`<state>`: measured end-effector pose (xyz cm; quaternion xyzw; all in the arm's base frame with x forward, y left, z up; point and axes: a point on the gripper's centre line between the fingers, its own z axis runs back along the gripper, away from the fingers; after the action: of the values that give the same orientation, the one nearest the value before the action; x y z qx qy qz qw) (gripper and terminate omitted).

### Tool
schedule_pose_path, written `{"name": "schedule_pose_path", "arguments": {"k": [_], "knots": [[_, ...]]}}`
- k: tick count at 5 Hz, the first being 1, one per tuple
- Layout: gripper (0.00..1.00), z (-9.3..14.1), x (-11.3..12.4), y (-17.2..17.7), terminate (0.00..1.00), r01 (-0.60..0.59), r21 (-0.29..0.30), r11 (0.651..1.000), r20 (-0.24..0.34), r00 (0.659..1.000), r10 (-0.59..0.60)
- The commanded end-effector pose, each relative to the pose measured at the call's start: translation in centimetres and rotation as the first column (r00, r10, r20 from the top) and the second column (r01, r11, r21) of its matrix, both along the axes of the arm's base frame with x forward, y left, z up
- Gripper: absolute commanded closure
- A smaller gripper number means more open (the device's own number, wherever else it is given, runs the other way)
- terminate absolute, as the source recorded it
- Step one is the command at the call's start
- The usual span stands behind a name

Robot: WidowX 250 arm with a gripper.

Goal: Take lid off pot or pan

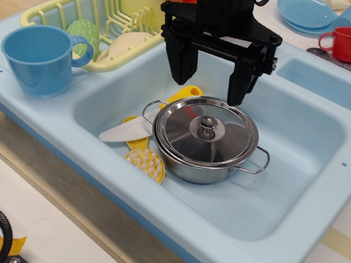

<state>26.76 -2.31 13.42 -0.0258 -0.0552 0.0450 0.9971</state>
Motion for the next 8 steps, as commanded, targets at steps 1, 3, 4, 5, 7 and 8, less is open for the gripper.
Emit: {"name": "schedule_pose_path", "arguments": {"k": [1,3,4,5,7,8], "knots": [[0.00,0.0,0.0,0.0,0.00,0.000,0.000,1.000,0.000,1.000,0.000],[0.00,-2.2,0.1,-0.5,0.00,-0.035,0.012,0.999,-0.031,0.999,0.036],[0.00,-3.2,0.3,-0.4,0.00,-0.035,-0.003,0.999,-0.049,0.998,0.034],[0.00,-4.1,0.3,-0.3,0.00,-0.030,-0.019,0.999,-0.067,0.997,0.028],[1.00,-5.0,0.4,-0.2,0.00,-0.027,-0.038,0.999,-0.088,0.996,0.023],[1.00,-4.4,0.4,-0.3,0.00,-0.022,-0.033,0.999,-0.080,0.997,0.020]]}}
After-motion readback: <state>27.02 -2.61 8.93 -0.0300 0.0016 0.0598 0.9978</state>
